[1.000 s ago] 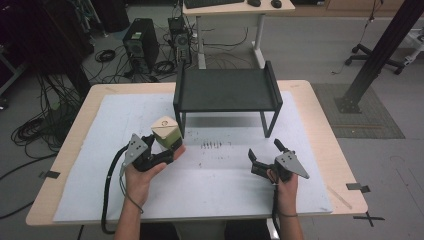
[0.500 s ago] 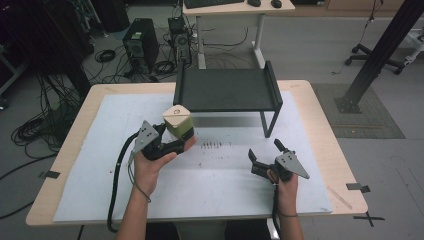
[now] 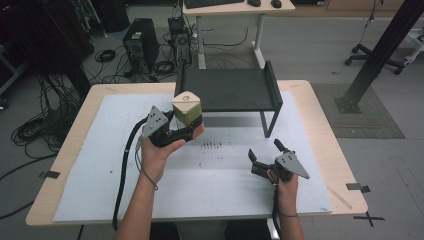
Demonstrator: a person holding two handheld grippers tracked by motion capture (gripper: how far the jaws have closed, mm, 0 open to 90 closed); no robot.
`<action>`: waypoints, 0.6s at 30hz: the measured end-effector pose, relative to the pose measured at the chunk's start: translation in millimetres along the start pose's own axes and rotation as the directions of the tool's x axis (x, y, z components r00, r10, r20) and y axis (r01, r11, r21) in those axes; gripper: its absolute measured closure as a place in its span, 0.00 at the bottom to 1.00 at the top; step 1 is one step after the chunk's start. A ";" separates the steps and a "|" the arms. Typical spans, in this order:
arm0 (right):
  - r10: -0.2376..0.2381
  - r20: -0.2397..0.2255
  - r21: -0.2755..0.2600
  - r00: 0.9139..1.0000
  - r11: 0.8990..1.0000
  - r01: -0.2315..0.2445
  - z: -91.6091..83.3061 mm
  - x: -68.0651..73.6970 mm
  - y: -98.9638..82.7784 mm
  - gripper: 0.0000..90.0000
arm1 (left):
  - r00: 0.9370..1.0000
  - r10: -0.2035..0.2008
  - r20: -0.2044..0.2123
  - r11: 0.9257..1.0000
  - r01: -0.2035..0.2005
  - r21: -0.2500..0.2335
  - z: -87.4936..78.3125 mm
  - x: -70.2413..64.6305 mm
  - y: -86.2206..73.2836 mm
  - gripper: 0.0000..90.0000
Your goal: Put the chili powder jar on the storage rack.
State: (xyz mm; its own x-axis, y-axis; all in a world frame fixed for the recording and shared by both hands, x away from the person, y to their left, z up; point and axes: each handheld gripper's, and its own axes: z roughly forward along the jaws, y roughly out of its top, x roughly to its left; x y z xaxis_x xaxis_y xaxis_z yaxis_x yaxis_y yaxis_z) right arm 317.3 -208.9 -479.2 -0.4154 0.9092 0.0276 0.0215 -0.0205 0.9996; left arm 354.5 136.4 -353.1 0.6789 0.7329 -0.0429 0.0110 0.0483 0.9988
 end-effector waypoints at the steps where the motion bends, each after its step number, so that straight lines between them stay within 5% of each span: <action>1: 0.000 0.000 0.000 1.000 1.000 0.000 0.0 0.0 0.0 0.00 | 1.000 0.006 0.002 1.000 -0.006 0.004 4.0 -0.6 3.0 0.32; 18: 0.001 0.000 -0.005 1.000 1.000 -0.001 -0.2 -0.1 -0.1 0.00 | 1.000 -0.002 -0.021 1.000 0.001 -0.010 36.3 9.0 24.9 0.32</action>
State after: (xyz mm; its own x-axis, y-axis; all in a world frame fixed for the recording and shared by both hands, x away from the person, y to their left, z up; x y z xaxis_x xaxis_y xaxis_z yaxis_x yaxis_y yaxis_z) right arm 317.1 -209.0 -479.4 -0.4153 0.9092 0.0289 0.0177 -0.0237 0.9996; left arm 387.5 119.5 -327.7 0.6637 0.7466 -0.0450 0.0046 0.0560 0.9984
